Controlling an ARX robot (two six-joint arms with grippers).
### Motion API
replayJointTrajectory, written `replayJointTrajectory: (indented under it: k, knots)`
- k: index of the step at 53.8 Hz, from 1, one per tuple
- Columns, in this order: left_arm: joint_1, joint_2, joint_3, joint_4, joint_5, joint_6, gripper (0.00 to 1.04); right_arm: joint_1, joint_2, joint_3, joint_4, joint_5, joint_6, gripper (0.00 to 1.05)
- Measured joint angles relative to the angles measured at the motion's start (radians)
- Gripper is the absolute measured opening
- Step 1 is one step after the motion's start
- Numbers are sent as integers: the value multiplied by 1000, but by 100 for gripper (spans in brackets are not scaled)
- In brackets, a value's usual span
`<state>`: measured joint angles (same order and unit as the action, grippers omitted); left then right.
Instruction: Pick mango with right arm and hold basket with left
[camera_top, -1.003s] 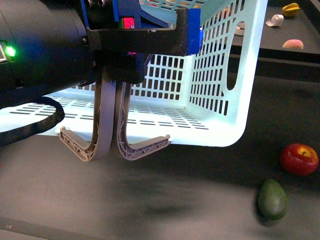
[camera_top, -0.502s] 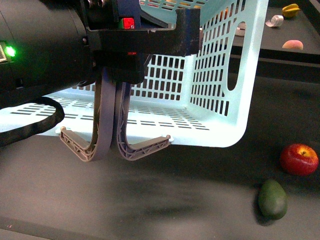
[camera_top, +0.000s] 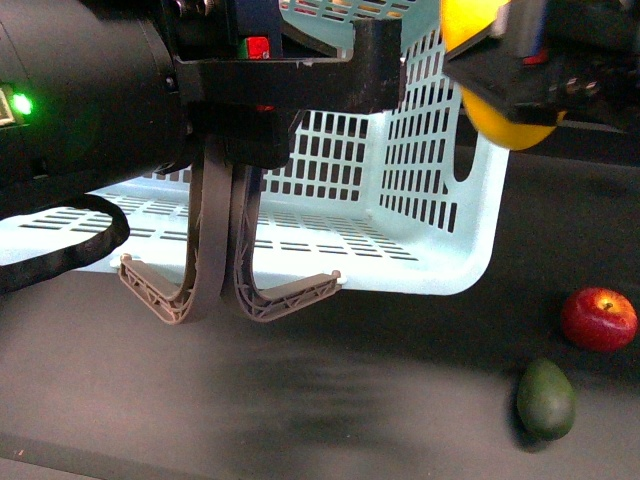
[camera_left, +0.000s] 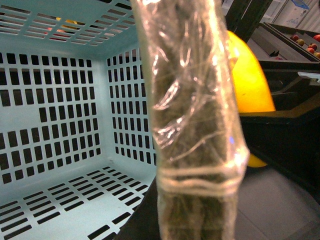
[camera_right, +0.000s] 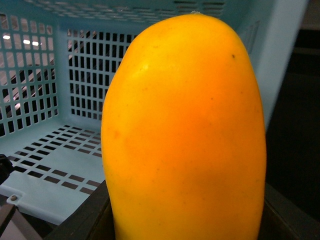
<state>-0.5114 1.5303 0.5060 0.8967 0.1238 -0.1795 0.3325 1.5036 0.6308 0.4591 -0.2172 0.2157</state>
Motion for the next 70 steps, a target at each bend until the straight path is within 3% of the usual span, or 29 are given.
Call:
replayJointTrajectory:
  k: [21,27,37,55,70]
  knots:
    - [0,0,0,0,0,0,8,48,172,102,74,48,9,57]
    - [0,0,0,0,0,0,8,42,205,107,101,76,10,77]
    - [0,0,-1,-2,4,5,8,25,201,106,149,135,36,99]
    - [-1,0,-10,-6,-5,-2,8,-45,-27,-27,167,199,45,97]
    - [-1,0,-10,-6,-5,-2,8,-150,-410,-206,5,203,75,97]
